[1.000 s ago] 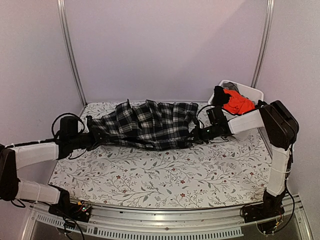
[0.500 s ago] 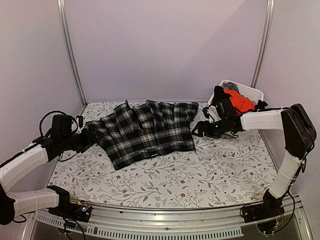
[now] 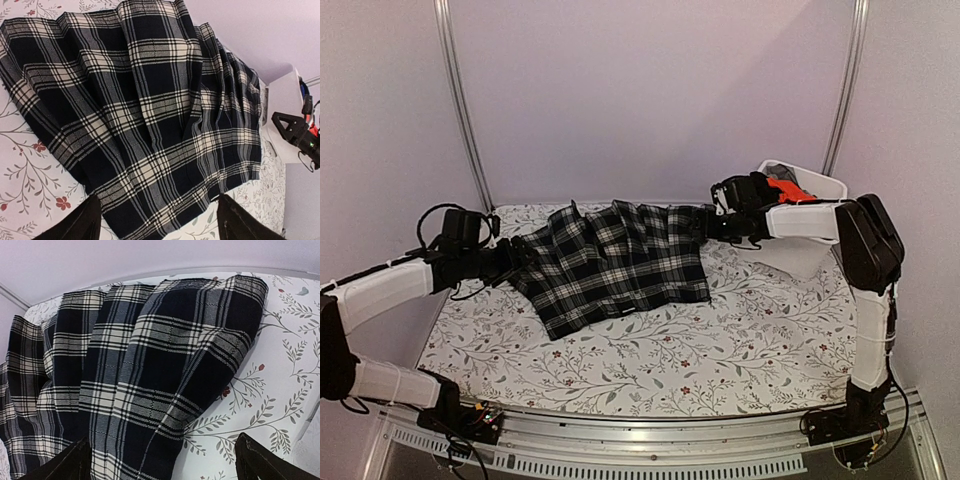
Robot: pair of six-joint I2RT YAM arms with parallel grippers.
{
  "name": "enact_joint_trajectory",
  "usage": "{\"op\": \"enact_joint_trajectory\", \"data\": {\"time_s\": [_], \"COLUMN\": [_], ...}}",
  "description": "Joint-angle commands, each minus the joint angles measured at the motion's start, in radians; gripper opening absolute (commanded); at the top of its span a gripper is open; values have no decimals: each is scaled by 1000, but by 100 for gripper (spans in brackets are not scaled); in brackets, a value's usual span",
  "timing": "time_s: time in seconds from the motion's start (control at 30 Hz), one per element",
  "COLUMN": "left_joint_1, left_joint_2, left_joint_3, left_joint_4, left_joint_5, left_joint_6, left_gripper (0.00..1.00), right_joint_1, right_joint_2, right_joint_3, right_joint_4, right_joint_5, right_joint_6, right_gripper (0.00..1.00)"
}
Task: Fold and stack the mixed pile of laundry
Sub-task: Move the bin to the corner of the board, then rotate the flattened skirt at the center of the board.
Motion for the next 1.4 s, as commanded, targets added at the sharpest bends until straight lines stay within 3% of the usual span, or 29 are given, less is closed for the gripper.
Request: {"op": "enact_joint_trajectory", "data": {"time_s": [0.0,0.17,0.3,0.53,0.83,0.97,1.17,1.27,1.37], "left_joint_1": [-6,-8,-40,-184,-372,-522,-804,-874,-856], "left_joint_2": [43,64,109,279,517,564,697,692,578], "left_joint_3": [49,37,30,82,127,114,263,367,366], "left_joint_4": [-25,-55,-56,-81,-160,-185,-159,-149,-117], "left_joint_5": [-71,-104,-101,-250,-344,-292,-123,-86,-113], "left_joint_6": [33,64,123,168,139,59,-53,-48,-56], "left_gripper": [80,80,73,57,22,14,10,23,31], "right_joint_1": [-36,-105,-158,-141,15,39,63,69,85], "right_joint_2": [1,-194,-319,-426,-459,-419,-365,-332,-310], "right_joint_3": [-51,-338,-445,-470,-429,-386,-362,-356,-360], "right_joint_4": [-53,18,27,28,28,14,-1,-14,-11], "right_joint_5": [204,258,219,-29,-128,-162,-185,-203,-242], "right_joint_6": [61,96,77,6,-12,-20,-34,-48,-58], "right_gripper": [99,99,99,93,85,79,72,68,65]}}
